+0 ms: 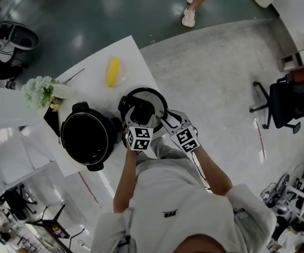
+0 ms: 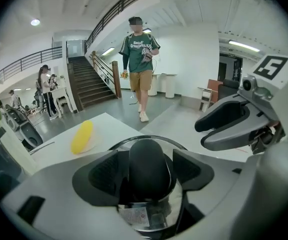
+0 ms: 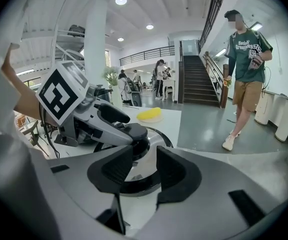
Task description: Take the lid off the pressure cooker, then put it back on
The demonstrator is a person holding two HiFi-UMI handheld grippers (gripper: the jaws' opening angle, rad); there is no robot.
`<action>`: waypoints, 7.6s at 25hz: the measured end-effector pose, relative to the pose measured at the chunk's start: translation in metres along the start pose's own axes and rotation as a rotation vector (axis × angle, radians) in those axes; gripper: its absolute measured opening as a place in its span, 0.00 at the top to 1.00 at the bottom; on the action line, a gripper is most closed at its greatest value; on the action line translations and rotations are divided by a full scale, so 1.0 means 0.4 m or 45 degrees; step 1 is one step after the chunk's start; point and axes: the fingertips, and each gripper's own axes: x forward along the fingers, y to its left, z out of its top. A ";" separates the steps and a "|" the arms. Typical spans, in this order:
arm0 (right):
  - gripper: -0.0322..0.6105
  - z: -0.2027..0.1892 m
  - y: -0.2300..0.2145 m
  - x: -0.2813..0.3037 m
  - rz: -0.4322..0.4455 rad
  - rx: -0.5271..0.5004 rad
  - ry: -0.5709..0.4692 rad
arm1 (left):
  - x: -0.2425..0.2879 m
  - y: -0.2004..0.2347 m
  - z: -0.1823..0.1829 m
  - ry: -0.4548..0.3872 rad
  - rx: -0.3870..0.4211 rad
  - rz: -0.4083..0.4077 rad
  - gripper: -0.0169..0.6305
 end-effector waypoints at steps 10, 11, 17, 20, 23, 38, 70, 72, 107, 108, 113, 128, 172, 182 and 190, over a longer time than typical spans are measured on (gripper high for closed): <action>0.72 0.006 0.038 -0.041 0.006 -0.024 -0.016 | -0.100 -0.019 0.007 -0.063 -0.032 0.014 0.46; 0.72 0.007 0.041 -0.045 -0.002 -0.023 -0.020 | -0.108 -0.020 0.005 -0.071 -0.031 0.012 0.47; 0.72 0.013 0.058 -0.078 -0.080 -0.018 -0.044 | -0.155 -0.035 -0.003 -0.117 -0.027 -0.019 0.48; 0.72 0.016 0.072 -0.105 -0.118 -0.005 -0.050 | -0.179 -0.043 -0.007 -0.126 -0.026 -0.034 0.48; 0.72 0.013 0.092 -0.124 -0.149 0.003 -0.045 | -0.200 -0.044 -0.015 -0.128 -0.030 -0.044 0.48; 0.72 0.007 0.096 -0.115 -0.145 -0.004 -0.023 | -0.158 -0.038 -0.023 -0.061 -0.036 -0.039 0.48; 0.72 -0.012 -0.039 -0.017 0.059 0.014 0.058 | 0.069 -0.009 -0.060 0.248 -0.189 -0.072 0.53; 0.72 -0.010 -0.036 -0.017 0.058 0.013 0.056 | 0.068 -0.008 -0.060 0.252 -0.190 -0.069 0.53; 0.72 0.288 -0.052 -0.154 0.105 -0.138 -0.147 | -0.152 0.007 0.245 0.105 -0.173 -0.086 0.53; 0.72 0.304 -0.048 -0.158 0.119 -0.153 -0.155 | -0.164 0.012 0.259 0.096 -0.177 -0.078 0.53; 0.72 0.382 -0.022 -0.180 0.204 -0.213 -0.213 | -0.233 0.043 0.317 0.061 -0.176 -0.025 0.53; 0.72 0.533 0.111 -0.201 0.408 -0.331 -0.324 | -0.437 0.158 0.345 0.039 -0.188 0.108 0.53; 0.72 0.634 0.539 0.062 0.331 -0.339 -0.219 | -0.665 0.460 -0.017 0.199 -0.078 -0.209 0.53; 0.72 0.634 0.536 0.067 0.351 -0.341 -0.235 | -0.664 0.471 -0.025 0.176 -0.172 -0.214 0.53; 0.72 0.634 0.556 0.080 0.403 -0.351 -0.216 | -0.661 0.468 -0.053 0.173 -0.249 -0.109 0.53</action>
